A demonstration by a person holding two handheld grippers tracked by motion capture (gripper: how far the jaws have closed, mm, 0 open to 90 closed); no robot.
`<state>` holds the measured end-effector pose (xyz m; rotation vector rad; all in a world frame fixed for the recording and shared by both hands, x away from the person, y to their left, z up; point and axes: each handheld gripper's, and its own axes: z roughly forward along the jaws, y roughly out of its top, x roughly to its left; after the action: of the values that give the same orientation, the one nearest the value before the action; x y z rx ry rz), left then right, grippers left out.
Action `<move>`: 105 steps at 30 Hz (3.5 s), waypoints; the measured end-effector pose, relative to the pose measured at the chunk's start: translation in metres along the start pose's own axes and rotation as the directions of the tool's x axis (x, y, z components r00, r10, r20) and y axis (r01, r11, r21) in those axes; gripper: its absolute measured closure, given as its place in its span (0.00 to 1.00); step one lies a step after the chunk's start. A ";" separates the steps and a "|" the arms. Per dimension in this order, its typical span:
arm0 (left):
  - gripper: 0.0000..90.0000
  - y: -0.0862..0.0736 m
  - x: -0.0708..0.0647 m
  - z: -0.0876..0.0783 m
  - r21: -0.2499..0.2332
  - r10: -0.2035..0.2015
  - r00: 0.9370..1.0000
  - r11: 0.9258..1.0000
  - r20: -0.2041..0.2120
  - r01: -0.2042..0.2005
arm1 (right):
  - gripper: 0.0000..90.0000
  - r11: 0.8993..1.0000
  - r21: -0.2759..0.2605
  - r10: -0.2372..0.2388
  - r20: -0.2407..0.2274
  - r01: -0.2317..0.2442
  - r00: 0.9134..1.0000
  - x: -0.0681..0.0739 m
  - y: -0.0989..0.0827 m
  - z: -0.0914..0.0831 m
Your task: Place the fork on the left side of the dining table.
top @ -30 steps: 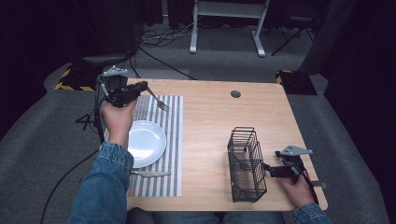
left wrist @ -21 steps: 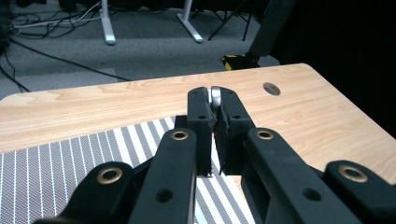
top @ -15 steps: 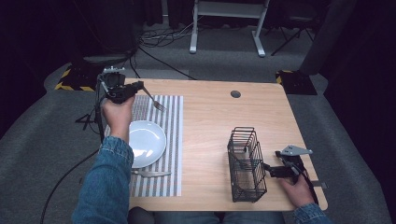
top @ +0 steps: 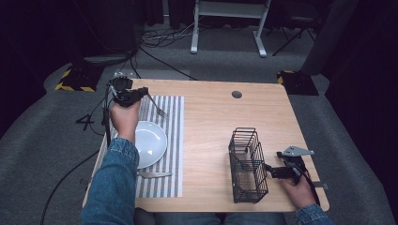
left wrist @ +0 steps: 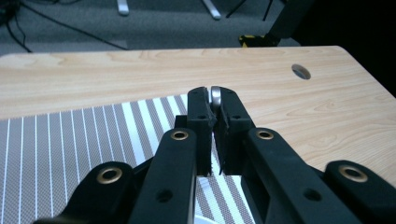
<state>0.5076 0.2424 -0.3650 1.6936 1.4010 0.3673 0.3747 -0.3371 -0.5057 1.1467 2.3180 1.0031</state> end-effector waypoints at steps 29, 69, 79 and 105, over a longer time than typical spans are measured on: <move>0.54 0.000 0.024 0.016 0.078 -0.026 0.991 0.996 -0.128 0.036 | 0.16 1.000 0.000 0.000 0.000 0.000 1.000 0.000 0.000 0.000; 0.54 -0.043 0.078 0.029 0.184 -0.149 0.971 0.966 -0.186 0.183 | 0.16 1.000 0.000 -0.001 0.001 0.001 1.000 0.000 0.000 0.000; 0.54 -0.045 0.089 0.039 0.205 -0.188 0.958 0.951 -0.216 0.232 | 0.16 1.000 0.000 -0.001 0.001 0.001 1.000 0.000 0.000 0.000; 0.50 -0.044 0.084 0.028 0.172 -0.162 0.955 0.963 -0.248 0.208 | 0.16 1.000 0.000 -0.001 0.001 0.001 1.000 0.000 0.000 0.000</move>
<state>0.5261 0.3049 -0.4392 1.6975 1.8063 0.3372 0.3746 -0.3370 -0.5057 1.1462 2.3178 1.0024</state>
